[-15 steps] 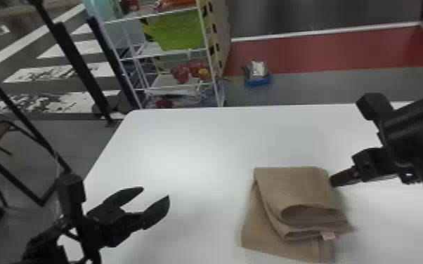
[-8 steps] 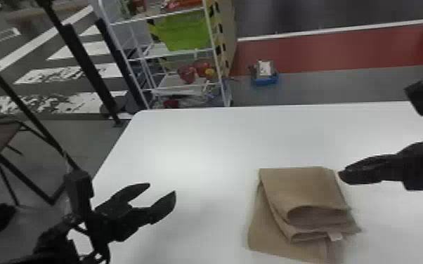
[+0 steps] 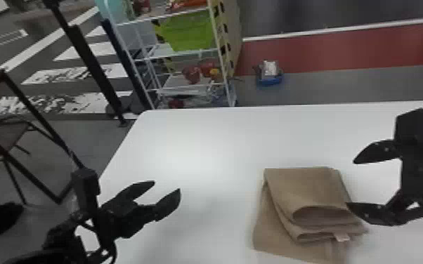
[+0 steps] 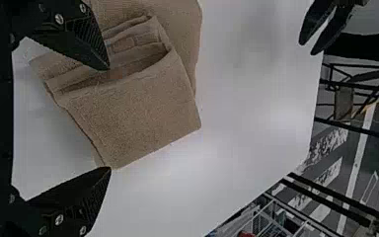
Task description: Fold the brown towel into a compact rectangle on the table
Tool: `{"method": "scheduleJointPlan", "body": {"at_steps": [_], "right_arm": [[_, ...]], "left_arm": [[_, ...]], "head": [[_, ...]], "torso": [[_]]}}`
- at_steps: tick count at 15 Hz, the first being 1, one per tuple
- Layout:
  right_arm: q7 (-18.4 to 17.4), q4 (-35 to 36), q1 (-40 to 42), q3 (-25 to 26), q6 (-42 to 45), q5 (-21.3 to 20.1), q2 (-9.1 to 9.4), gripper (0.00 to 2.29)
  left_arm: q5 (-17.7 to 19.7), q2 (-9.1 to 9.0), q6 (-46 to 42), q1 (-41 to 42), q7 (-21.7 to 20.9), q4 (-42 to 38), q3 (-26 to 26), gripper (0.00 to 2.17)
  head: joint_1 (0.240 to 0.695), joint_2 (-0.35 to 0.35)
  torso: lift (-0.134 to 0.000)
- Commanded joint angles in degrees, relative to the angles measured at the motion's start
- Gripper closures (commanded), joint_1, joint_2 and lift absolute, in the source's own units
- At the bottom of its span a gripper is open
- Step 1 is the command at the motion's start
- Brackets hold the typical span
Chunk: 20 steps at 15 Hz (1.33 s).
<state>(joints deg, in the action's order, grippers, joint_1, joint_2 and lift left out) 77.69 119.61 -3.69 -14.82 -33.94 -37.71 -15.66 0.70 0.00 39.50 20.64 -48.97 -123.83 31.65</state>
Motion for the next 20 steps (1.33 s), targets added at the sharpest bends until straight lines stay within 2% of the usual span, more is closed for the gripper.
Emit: {"method": "scheduleJointPlan", "body": {"at_steps": [1,3,5,7,9,12,20], "right_arm": [[0.63,-0.08,0.09,-1.70,2.69,-1.31,-0.69,0.13],[0.63,-0.52,-0.97,-4.16,3.04,-2.54,-0.78,0.13],[0.63,-1.05,-1.58,-7.68,3.04,-4.83,-1.74,0.15],[0.63,-1.05,-1.76,-9.61,3.04,-5.00,-3.33,0.15],[0.63,-0.96,-1.41,-11.89,3.56,-5.36,-5.79,0.15],[0.63,-1.40,-1.41,-13.39,4.09,-6.41,-6.93,0.15],[0.63,-9.31,-6.51,-19.72,4.44,-9.05,-4.12,0.19]], "left_arm": [[-0.26,-0.15,0.01,-0.42,-0.07,0.52,-0.01,0.08],[-0.34,-0.15,0.01,-0.51,-0.07,0.61,-0.01,0.08],[-0.26,-0.15,0.01,-0.51,-0.16,0.61,0.17,0.08],[-0.26,-0.15,0.01,-0.51,-0.24,0.61,0.78,0.08],[-0.08,-0.15,-0.17,-0.69,-0.16,1.31,1.05,0.08],[-0.17,-0.15,-0.34,-0.77,-0.16,1.58,1.05,0.08],[-0.17,-0.15,-0.52,-1.04,0.11,1.75,1.05,0.08]], "head": [[0.695,0.337],[0.695,0.348],[0.695,0.350],[0.695,0.350],[0.695,0.350],[0.695,0.350],[0.695,0.350]], "torso": [[-0.134],[-0.134],[-0.134],[-0.134],[-0.134],[-0.134],[-0.134]]}}
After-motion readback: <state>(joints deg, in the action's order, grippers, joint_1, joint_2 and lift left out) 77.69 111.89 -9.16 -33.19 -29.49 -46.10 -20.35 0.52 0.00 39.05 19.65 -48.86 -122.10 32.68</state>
